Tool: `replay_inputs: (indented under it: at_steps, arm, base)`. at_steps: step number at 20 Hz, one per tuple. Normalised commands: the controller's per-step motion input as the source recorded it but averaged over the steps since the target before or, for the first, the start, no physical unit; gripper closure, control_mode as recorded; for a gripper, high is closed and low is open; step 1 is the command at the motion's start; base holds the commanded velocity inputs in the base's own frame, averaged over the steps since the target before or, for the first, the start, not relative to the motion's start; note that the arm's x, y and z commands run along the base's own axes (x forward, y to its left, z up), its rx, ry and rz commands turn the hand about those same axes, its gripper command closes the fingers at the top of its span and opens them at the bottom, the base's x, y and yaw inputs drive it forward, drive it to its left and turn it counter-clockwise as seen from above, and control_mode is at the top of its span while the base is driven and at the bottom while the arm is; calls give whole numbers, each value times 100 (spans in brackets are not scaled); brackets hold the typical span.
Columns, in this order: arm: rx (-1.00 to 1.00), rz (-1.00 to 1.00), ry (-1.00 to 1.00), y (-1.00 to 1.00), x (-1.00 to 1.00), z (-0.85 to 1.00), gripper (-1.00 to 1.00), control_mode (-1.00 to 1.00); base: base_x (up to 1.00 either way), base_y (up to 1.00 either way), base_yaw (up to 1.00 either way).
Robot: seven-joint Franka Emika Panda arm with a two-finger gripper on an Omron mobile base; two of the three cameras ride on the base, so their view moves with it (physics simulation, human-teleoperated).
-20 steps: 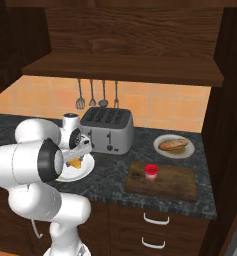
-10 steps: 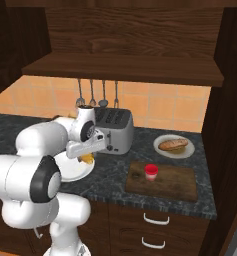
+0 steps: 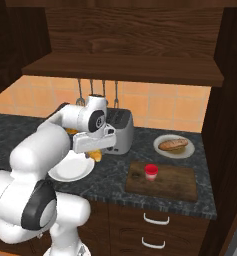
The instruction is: From the different types of pastries on the counter, select a croissant and place it on the cutting board. Then retrieve a jar of jam from the cabinet and place it alongside the croissant on the cutting board.
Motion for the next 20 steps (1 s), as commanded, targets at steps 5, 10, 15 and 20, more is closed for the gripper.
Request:
replay_inputs:
  at_steps: [5,10,15,20]
  arm:
    - [-4,-3,6,-37,-15,4,100,-100]
    - [-5,-1,0,-77,-25,-27,100,-100]
    - [-2,-1,-11,-99,-34,3,100,-100]
    - [0,0,-25,-80,-20,20,100,-100]
  base:
    - [0,0,0]
    - [0,0,0]
    - [0,0,0]
    - [0,0,0]
